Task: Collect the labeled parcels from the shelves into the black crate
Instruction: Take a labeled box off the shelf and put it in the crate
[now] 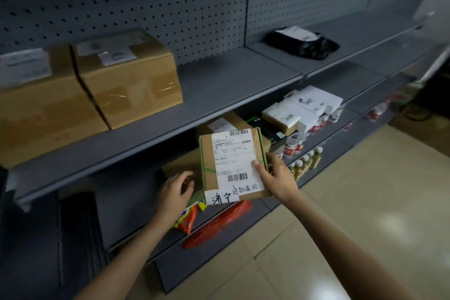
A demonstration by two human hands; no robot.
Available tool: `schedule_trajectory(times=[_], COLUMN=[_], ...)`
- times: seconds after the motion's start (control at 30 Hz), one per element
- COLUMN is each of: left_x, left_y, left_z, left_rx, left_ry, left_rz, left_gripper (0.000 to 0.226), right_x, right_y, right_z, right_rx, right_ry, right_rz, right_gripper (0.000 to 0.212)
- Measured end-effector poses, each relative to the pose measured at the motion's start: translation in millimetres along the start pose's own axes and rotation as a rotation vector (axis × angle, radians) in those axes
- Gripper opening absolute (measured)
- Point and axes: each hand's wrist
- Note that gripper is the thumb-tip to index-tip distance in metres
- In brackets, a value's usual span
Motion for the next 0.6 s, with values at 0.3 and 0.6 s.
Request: schedule_trajectory(times=[0.3, 0.6], left_x=[167.9, 337.1], left_y=[-128.6, -247.5], left_z=[-29.6, -34.9], left_rx=[-0.046, -0.107], left_ry=[-0.270, -0.522], left_rz=[-0.051, 0.029], left_gripper=[0.020, 0.019], right_x=[96.0, 187.5], right_y=[177.3, 331.8], right_z=[-38.5, -60.3], right_rx=[0.263, 0.535], right_ry=[-0.119, -0.182], right_rz=[0.049, 0.106], right_gripper=[0.068, 0.052])
Point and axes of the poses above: each hand's wrist, its own z-axis away from the middle knuckle, its own y-axis out of the back of the hand, x = y × z, and after that the axes turned 13 degrees about x, right-handed
